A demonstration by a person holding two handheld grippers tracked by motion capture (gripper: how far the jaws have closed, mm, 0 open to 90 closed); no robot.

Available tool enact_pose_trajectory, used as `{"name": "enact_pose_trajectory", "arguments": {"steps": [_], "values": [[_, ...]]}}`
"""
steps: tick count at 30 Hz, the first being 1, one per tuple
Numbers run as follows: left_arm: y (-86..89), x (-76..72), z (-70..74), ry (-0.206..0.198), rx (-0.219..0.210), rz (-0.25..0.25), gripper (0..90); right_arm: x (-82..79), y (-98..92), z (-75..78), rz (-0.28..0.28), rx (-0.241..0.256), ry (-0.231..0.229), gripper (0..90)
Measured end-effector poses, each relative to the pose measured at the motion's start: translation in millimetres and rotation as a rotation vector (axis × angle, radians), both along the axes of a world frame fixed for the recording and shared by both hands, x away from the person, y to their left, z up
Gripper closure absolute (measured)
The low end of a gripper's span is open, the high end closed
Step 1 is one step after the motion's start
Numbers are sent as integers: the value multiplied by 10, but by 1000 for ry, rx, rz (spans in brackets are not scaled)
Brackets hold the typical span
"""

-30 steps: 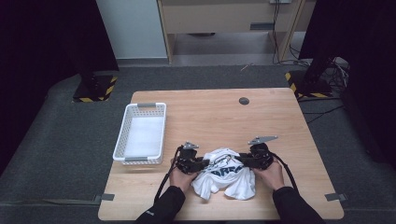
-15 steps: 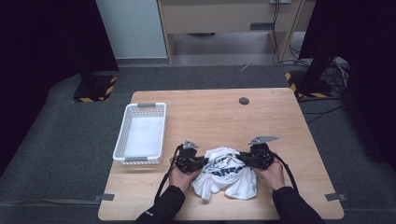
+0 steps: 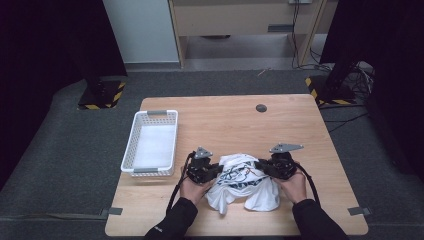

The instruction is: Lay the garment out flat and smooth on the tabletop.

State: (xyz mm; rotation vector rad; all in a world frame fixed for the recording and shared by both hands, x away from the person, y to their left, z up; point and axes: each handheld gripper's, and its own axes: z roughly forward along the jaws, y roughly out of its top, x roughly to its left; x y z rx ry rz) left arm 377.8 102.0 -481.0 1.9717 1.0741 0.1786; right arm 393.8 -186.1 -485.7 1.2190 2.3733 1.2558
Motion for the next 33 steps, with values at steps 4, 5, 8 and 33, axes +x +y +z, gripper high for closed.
{"name": "enact_pose_trajectory", "arguments": {"steps": [4,5,8,33], "values": [[-5,-29,93,-33,-3,-5,825,-27,-21,104,-2,16,-32,801],[-7,-35,112,-37,-3,-8,827,-33,-26,125,-3,22,-35,800],[-14,-50,170,-53,-9,-11,829,-48,-42,175,-5,30,-45,800],[-160,140,1040,-299,13,46,830,-31,-79,916,-100,107,-258,801]]}}
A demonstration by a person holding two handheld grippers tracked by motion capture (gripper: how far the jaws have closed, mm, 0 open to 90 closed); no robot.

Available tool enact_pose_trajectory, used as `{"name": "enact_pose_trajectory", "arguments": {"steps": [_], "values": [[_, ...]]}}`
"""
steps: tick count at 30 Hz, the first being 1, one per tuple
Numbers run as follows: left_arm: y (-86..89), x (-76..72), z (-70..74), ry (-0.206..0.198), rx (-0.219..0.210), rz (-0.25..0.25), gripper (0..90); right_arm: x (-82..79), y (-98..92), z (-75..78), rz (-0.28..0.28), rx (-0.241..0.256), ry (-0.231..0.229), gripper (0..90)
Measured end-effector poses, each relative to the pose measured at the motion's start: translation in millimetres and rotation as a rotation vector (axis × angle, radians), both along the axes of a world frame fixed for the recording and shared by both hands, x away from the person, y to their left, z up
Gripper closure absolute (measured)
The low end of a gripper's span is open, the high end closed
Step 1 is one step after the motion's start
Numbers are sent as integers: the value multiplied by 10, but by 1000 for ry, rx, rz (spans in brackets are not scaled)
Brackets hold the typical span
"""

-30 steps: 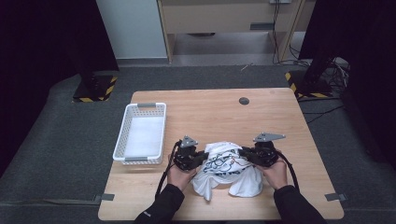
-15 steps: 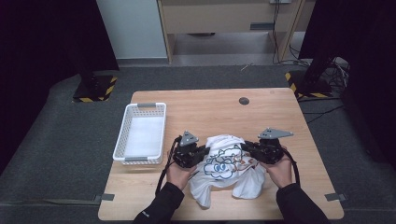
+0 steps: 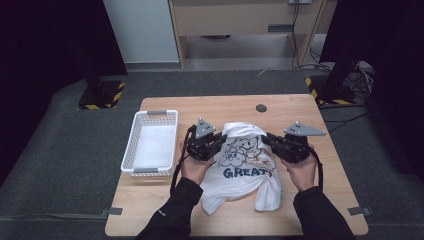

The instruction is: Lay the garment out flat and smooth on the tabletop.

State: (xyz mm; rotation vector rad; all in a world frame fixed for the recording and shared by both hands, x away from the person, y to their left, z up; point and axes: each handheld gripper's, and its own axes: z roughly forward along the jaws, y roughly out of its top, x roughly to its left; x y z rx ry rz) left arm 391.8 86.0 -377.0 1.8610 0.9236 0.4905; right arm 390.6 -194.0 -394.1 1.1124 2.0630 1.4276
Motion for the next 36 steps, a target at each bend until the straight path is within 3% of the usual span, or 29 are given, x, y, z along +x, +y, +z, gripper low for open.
{"name": "enact_pose_trajectory", "arguments": {"steps": [4,7,10,14,16,17,18,22,29,36], "values": [[-32,68,124,-51,10,25,830,79,33,134,-44,16,-41,801],[-38,126,158,-58,20,35,829,156,70,187,-73,13,-53,800],[-47,253,189,-61,11,66,829,224,110,210,-102,7,-65,797],[-119,495,174,-85,46,139,825,421,254,224,-191,-38,-104,791],[-127,581,144,-80,30,178,754,549,314,197,-234,-69,-106,725],[-127,581,144,-80,30,178,667,602,336,170,-253,-92,-102,628],[-106,624,109,-42,-1,187,639,645,349,135,-268,-111,-95,561],[-43,558,31,-38,28,165,562,642,288,2,-273,-104,-72,394],[60,424,-60,-2,15,126,425,555,91,-121,-275,-69,-20,306],[163,56,-269,44,10,62,303,244,-81,-204,-220,-80,-6,235]]}}
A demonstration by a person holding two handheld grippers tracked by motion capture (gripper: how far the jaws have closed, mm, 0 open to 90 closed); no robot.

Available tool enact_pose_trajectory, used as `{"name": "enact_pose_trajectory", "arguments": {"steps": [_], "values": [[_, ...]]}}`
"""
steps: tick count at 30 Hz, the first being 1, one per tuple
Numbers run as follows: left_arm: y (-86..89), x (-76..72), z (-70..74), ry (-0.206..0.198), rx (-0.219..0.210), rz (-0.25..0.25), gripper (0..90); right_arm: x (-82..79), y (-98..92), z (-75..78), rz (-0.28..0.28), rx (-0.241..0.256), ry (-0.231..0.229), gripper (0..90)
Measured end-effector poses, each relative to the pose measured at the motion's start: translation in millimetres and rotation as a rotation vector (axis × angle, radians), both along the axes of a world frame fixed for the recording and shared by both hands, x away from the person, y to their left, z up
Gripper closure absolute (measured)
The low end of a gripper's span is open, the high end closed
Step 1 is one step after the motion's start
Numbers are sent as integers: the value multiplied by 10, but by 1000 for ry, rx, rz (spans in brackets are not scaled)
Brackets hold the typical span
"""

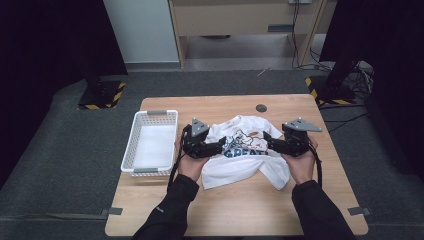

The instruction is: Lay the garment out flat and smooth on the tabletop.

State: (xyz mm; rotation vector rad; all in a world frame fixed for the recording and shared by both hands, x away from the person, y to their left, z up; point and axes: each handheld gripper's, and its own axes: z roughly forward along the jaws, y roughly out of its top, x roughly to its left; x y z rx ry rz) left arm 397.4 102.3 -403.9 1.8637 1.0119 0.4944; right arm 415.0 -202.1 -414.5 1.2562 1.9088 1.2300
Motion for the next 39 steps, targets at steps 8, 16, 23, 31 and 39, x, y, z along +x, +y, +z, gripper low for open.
{"name": "enact_pose_trajectory", "arguments": {"steps": [8,16,23,31,39], "values": [[185,-382,-247,43,37,-11,138,-301,-148,-100,44,-4,13,177],[326,-713,-531,107,63,7,94,-547,-277,-308,78,-18,61,140],[359,-755,-724,141,75,30,77,-670,-411,-531,76,-14,91,114],[407,-665,-901,194,58,80,81,-589,-520,-777,14,-38,196,124],[395,-573,-1002,213,97,83,86,-515,-532,-860,-23,-57,247,103]]}}
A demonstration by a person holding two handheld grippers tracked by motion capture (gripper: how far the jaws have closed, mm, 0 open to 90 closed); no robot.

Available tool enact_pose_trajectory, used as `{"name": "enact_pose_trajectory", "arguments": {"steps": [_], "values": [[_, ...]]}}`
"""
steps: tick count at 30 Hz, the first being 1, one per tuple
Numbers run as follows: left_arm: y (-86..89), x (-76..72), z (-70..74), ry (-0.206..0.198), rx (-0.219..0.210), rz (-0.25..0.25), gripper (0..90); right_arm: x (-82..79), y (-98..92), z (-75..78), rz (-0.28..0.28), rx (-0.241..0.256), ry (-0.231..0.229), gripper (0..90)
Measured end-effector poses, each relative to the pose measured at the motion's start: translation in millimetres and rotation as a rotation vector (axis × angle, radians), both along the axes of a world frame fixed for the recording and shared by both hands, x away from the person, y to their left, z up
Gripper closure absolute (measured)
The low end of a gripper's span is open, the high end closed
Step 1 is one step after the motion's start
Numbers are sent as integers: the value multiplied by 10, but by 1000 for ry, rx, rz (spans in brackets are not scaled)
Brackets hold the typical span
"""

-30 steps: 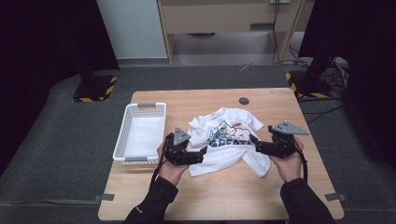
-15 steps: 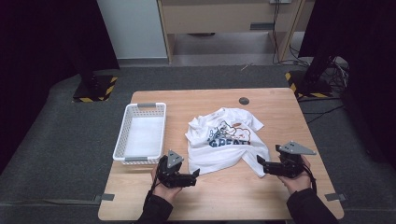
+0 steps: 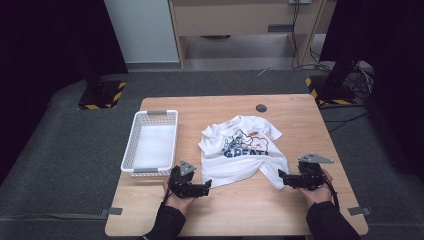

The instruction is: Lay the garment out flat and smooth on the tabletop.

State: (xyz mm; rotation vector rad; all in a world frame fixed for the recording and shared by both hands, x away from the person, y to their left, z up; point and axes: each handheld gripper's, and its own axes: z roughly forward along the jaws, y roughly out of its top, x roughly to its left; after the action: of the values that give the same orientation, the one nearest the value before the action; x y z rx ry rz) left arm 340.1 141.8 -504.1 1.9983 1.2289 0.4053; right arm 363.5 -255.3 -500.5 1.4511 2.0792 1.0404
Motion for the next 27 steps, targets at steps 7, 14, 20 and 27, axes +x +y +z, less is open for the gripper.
{"name": "enact_pose_trajectory", "arguments": {"steps": [7,14,20,27], "values": [[-55,28,-59,0,57,-12,86,15,55,-38,7,-32,25,72],[-71,69,-97,12,99,-6,86,21,104,-67,12,-65,38,69],[-54,104,-127,27,116,9,85,55,147,-111,16,-98,58,65],[-52,127,-162,31,153,12,85,90,177,-166,8,-157,80,78]]}}
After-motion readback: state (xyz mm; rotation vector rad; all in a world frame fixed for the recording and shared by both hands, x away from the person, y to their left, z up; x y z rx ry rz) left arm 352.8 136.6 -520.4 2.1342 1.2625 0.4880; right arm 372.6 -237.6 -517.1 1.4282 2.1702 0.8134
